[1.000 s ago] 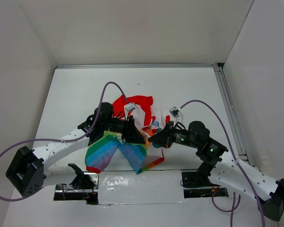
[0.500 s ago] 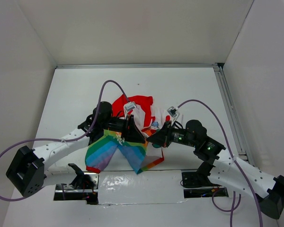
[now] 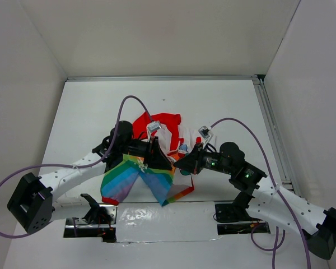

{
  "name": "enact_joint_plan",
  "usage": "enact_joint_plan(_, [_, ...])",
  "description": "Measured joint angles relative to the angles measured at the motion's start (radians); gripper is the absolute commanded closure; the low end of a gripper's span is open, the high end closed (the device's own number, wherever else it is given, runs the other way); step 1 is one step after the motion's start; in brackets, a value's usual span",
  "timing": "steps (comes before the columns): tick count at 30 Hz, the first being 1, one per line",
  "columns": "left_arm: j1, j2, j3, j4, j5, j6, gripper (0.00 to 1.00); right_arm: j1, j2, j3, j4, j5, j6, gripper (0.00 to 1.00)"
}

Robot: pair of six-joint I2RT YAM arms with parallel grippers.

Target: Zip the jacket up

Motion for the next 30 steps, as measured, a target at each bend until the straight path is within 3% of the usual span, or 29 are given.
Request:
enact_joint_plan(6, [-0.024,0.0,0.0,-0.025,-0.021,0.004,0.61,0.0,0.0,0.0,0.0,0.011,0.008,1.0])
enact_joint_plan(12, [-0.029,0.009,0.0,-0.039,-0.04,0.003,0.78,0.0,0.0,0.0,0.0,0.013,0.014,1.0])
enact_joint_plan(15, [-0.03,0.012,0.0,-0.042,-0.051,0.003,0.74,0.0,0.0,0.0,0.0,0.012,0.014,1.0])
enact_joint_plan(20, [-0.03,0.013,0.0,-0.043,-0.061,-0.003,0.55,0.0,0.003,0.0,0.0,0.012,0.014,1.0])
enact_joint_plan(22, [-0.03,0.013,0.001,-0.042,-0.063,-0.004,0.53,0.0,0.003,0.0,-0.001,0.013,0.014,1.0])
enact_joint_plan(27, [-0.018,0.013,0.001,-0.023,-0.059,-0.027,0.61,-0.002,0.002,0.0,-0.005,0.013,0.014,1.0])
enact_joint_plan(30, [-0.012,0.017,0.001,-0.012,-0.055,-0.03,0.54,-0.002,0.002,0.0,-0.005,0.012,0.014,1.0])
